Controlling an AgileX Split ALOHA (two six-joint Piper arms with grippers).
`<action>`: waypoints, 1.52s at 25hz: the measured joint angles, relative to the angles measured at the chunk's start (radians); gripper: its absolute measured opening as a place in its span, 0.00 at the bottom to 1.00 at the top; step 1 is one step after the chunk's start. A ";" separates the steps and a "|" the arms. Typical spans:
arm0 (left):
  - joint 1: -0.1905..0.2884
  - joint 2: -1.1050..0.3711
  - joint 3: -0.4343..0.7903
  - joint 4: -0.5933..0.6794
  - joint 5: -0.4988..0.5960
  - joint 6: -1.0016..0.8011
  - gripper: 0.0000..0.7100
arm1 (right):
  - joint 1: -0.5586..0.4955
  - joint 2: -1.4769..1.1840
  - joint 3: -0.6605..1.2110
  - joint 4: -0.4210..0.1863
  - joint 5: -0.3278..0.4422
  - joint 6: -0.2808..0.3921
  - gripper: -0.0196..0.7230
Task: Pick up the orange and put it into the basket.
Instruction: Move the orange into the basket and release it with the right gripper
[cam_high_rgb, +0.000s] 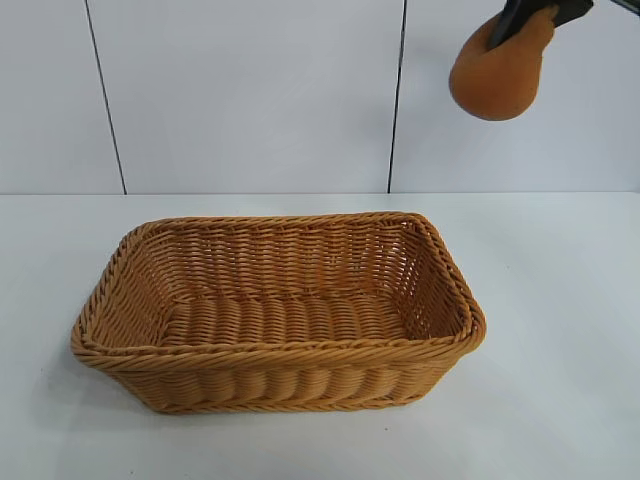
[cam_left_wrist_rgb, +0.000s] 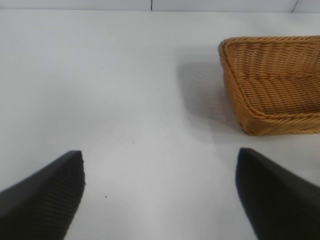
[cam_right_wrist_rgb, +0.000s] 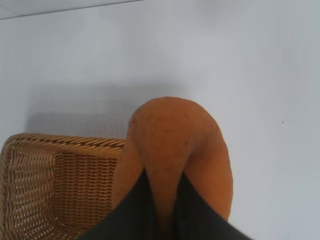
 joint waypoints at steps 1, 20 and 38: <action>0.000 0.000 0.000 0.000 0.000 0.000 0.83 | 0.033 0.001 0.000 0.001 -0.017 0.000 0.03; 0.000 0.000 0.000 0.000 0.000 0.000 0.83 | 0.195 0.403 0.000 -0.023 -0.079 0.011 0.03; 0.000 0.000 0.000 0.000 -0.001 0.000 0.83 | 0.195 0.312 -0.282 -0.320 0.205 0.119 0.96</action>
